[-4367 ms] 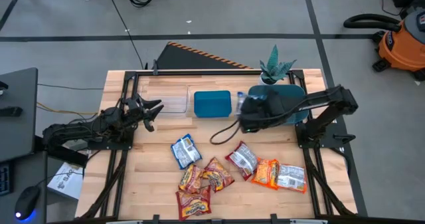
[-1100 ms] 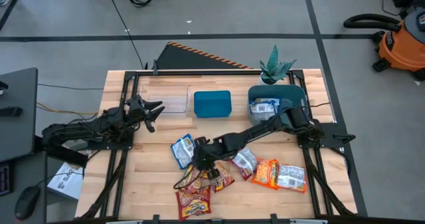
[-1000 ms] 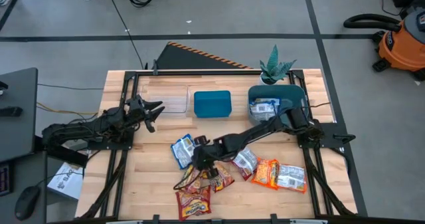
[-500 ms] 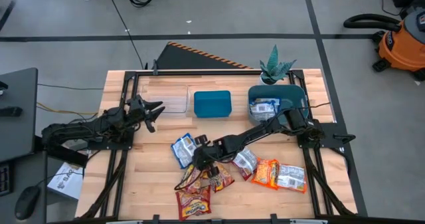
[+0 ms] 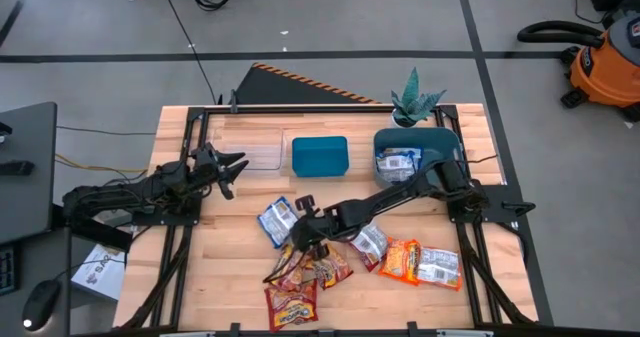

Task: Sort Maruchan noodles
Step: Put the blue noodle pack into the green bin

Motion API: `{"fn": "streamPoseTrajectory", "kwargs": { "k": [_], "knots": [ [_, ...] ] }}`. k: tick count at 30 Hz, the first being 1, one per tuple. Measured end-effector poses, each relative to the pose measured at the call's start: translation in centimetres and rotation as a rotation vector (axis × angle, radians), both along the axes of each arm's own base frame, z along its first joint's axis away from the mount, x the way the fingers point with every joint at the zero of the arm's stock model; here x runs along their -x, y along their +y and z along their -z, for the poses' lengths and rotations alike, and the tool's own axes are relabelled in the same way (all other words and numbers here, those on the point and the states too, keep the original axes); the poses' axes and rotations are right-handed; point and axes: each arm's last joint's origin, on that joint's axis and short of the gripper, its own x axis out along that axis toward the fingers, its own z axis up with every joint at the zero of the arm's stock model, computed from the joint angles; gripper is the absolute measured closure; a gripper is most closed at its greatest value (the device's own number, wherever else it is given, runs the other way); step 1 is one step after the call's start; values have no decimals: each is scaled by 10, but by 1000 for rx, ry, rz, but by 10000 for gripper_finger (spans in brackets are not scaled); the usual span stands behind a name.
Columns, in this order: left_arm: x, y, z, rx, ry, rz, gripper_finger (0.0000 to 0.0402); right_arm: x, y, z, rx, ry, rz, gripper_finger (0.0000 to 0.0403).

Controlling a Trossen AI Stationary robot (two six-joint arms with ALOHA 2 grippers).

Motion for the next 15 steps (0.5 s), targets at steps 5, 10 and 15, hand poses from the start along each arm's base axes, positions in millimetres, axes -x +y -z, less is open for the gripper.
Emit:
{"fn": "streamPoseTrajectory", "kwargs": {
  "k": [5, 10, 15],
  "knots": [
    [0, 0, 0, 0, 1, 0, 260, 8, -5, -26, 84, -37, 51, 397],
    [0, 0, 0, 0, 0, 0, 260, 12, -9, -48, 12, -71, 37, 395],
    [0, 0, 0, 0, 0, 0, 260, 8, -10, -33, -214, -4, 9, 367]
  ]
}}
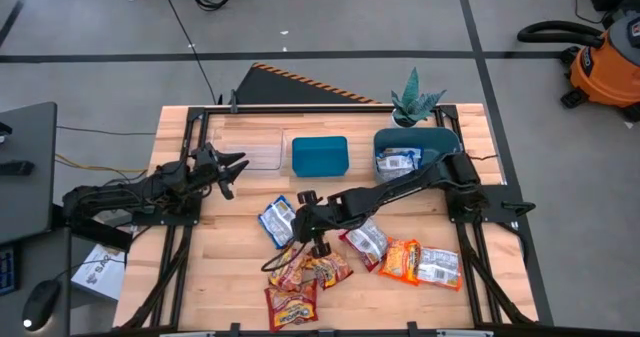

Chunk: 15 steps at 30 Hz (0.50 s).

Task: Sort Maruchan noodles
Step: Put the blue noodle pack into the green bin

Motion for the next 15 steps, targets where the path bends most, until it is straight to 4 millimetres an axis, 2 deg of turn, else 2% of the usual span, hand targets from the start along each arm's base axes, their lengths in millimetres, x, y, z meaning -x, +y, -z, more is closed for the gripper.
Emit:
{"fn": "streamPoseTrajectory", "kwargs": {
  "k": [4, 9, 15],
  "knots": [
    [0, 0, 0, 4, -2, 0, 260, -3, 4, 30, 6, 82, -33, 339],
    [0, 0, 0, 3, -2, 0, 260, -7, 6, 49, 17, 107, -35, 319],
    [0, 0, 0, 2, -1, 0, 260, -9, 1, 50, 85, 89, -2, 317]
  ]
}}
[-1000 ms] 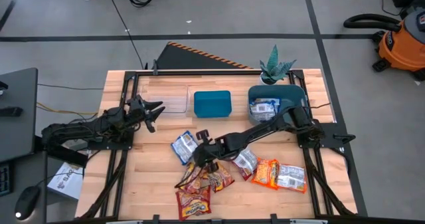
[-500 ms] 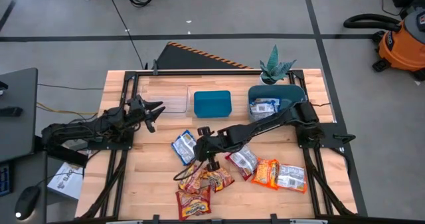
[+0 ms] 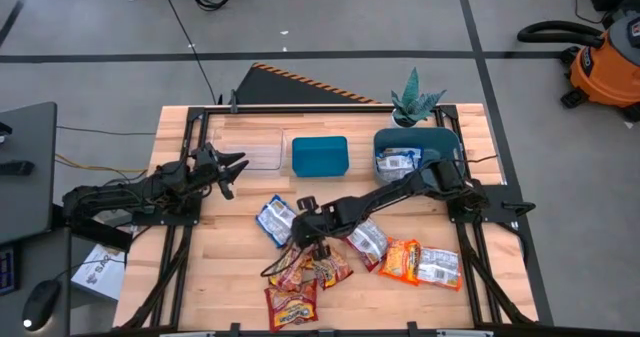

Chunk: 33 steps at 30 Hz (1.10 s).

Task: Sort Maruchan noodles
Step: Put the blue noodle pack into the green bin

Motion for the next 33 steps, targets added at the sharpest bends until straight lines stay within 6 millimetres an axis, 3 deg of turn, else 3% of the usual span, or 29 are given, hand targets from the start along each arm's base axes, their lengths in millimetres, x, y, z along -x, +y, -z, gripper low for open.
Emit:
{"fn": "streamPoseTrajectory", "kwargs": {
  "k": [18, 25, 29, 33],
  "knots": [
    [0, 0, 0, -2, 1, -1, 260, -2, 2, -3, 71, -28, -64, 317],
    [0, 0, 0, -2, 2, -1, 260, 5, -9, 13, 57, 8, -32, 318],
    [0, 0, 0, -2, 2, 0, 260, 9, -14, 23, 90, 1, -1, 336],
    [0, 0, 0, -3, 2, 0, 260, 10, -15, 24, 122, -2, 17, 381]
  ]
}}
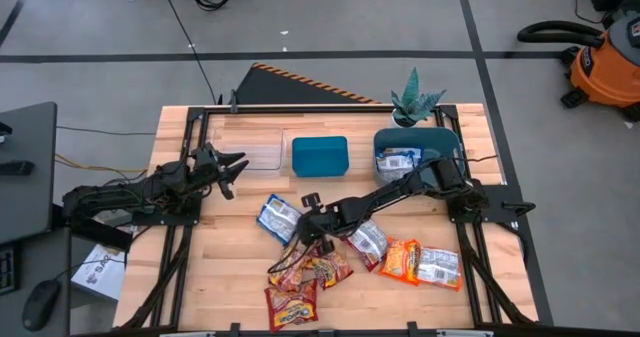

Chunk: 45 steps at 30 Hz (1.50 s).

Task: Sort Maruchan noodles
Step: Put the blue noodle pack into the green bin

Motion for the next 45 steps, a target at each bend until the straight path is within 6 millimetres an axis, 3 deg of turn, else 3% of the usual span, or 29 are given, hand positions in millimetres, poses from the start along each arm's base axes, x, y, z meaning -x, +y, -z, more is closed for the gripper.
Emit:
{"fn": "streamPoseTrajectory", "kwargs": {
  "k": [9, 18, 22, 25, 29, 35, 40, 45],
  "knots": [
    [0, 0, 0, 0, 0, 0, 260, -3, -1, -6, 158, -44, 43, 397],
    [0, 0, 0, -2, 1, -7, 260, -13, 5, -48, 310, -72, 34, 400],
    [0, 0, 0, 0, 3, -7, 260, -15, 7, -58, 193, -38, -12, 398],
    [0, 0, 0, 1, 2, -8, 260, -14, 6, -54, 33, -20, -40, 378],
    [0, 0, 0, 1, 2, -8, 260, -11, 2, -41, -27, -16, -1, 340],
    [0, 0, 0, 1, 1, -7, 260, -16, -21, -27, -229, -108, 115, 295],
    [0, 0, 0, 1, 1, -7, 260, -15, -34, -21, -284, -128, 186, 276],
    [0, 0, 0, 1, 1, -8, 260, -16, -33, -14, -324, -191, 164, 274]
  ]
}}
